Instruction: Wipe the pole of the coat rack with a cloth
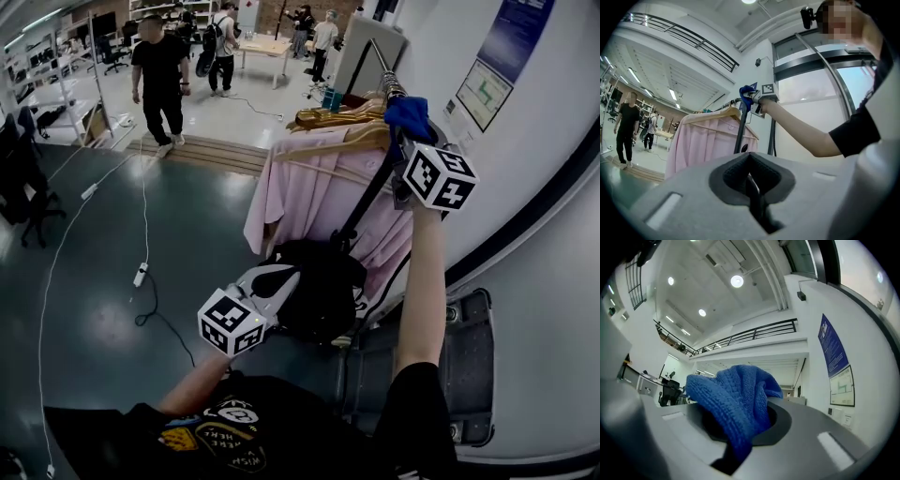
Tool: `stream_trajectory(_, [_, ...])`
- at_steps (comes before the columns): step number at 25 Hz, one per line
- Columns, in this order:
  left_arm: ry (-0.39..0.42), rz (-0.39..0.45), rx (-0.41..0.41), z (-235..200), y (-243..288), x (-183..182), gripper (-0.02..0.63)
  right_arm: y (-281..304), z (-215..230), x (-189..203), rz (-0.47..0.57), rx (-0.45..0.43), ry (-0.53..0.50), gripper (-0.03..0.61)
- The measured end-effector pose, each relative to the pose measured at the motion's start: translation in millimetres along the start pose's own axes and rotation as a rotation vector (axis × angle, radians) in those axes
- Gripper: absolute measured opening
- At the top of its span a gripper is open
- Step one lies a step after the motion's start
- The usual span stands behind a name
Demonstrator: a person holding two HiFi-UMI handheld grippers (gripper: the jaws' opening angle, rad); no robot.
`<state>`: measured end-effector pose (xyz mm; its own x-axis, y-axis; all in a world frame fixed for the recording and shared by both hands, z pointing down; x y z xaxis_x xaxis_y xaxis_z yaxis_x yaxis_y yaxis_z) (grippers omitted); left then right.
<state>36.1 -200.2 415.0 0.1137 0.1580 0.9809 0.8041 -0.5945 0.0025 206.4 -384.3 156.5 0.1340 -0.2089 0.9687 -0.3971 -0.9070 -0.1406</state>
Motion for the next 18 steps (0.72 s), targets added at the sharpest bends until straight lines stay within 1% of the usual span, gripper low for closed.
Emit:
stream_trajectory(2, [0.0, -0.009, 0.009, 3.0, 1.9, 2.7, 0.0, 3.1, 3.9, -2.4, 0.012, -0.003, 0.03, 0.034])
stream_trajectory(4, [0.003, -0.011, 0.016, 5.8, 3.5, 3.6, 0.0, -0.9, -1.5, -2.5, 0.041, -0.003, 0.018, 0.035])
stream_trajectory(6, [0.003, -0.011, 0.019, 7.2, 4.2, 3.8, 0.0, -14.0, -15.6, 2.2, 0.079, -0.003, -0.037, 0.035])
stream_trajectory(8, [0.0, -0.013, 0.023, 6.6, 5.3, 2.7, 0.0, -33.0, -34.5, 13.1, 0.131, -0.017, -0.112, 0.037])
stream_trajectory(10, [-0.005, -0.013, 0.026, 6.5, 5.6, 1.3, 0.0, -51.2, -57.2, 38.0, 0.163, -0.068, -0.173, 0.037])
stream_trajectory(11, [-0.009, -0.014, 0.027, 7.5, 4.9, 1.8, 0.0, -58.4, -69.8, 59.8, 0.146, -0.107, -0.179, 0.035])
stream_trajectory(13, [-0.02, -0.019, 0.031, 10.0, 2.9, 6.1, 0.0, -67.2, -94.4, 119.3, 0.036, -0.17, -0.175, 0.034])
stream_trajectory(15, [-0.026, -0.028, 0.038, 11.4, 3.1, 10.9, 0.0, -70.6, -112.2, 174.7, -0.075, -0.184, -0.181, 0.031])
stream_trajectory(16, [-0.027, -0.031, 0.042, 12.3, 3.9, 12.7, 0.0, -71.4, -117.5, 193.4, -0.105, -0.181, -0.172, 0.031])
stream_trajectory(18, [-0.027, -0.034, 0.05, 14.4, 5.5, 14.7, 0.0, -72.8, -120.6, 208.5, -0.115, -0.173, -0.136, 0.032])
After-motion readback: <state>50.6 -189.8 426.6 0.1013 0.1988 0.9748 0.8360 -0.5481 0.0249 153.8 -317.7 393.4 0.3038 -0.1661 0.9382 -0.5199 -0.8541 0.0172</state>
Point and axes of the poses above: the fingertips, and each gripper's own axes: y forward along the fingers, z to its right, x out of its underside, the point moved 2 cm from there along -y, backward along the fingers, and after that the axes turned 6 degrees about -x, right-handed, at the moved point
